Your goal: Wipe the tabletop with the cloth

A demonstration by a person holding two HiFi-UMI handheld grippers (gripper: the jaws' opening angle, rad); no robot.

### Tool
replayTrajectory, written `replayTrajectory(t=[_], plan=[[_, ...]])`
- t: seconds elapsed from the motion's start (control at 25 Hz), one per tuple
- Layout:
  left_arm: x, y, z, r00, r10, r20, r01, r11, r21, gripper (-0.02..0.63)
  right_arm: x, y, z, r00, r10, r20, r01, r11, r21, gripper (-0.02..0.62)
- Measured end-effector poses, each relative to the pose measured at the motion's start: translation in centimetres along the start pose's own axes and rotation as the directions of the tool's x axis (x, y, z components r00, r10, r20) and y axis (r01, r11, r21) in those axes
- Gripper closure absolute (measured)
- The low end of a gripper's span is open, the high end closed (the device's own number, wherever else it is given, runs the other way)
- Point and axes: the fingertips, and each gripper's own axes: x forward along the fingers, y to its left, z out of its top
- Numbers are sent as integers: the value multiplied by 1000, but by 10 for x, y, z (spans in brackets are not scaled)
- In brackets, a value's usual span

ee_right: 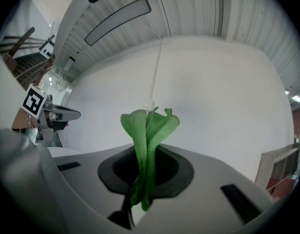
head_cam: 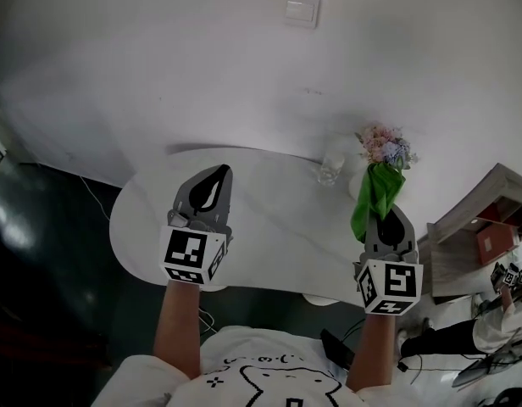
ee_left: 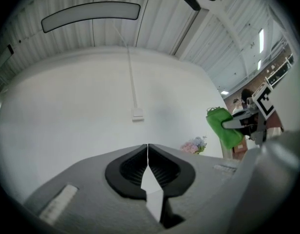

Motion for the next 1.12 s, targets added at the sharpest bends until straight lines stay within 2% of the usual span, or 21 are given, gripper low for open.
replayTrajectory(t=[0.2, 0.4, 0.68, 1.12], plan=[[-2, 12, 7, 1000, -27, 16, 26, 1000, 16, 586, 3, 7, 15, 1000, -15, 18, 15, 1000, -23, 551], [-6, 25, 13, 999, -35, 27, 33, 997, 67, 586, 4, 17, 23, 999, -26, 22, 27, 998, -55, 551], [-17, 44, 17, 998, -12, 54, 10, 999, 44, 586, -3, 22, 29, 998, -44, 36, 48, 992, -116, 551], [-25, 54, 18, 997, -6, 74, 2, 999, 44, 586, -8, 21, 31, 997, -70, 45, 75, 989, -129, 551]])
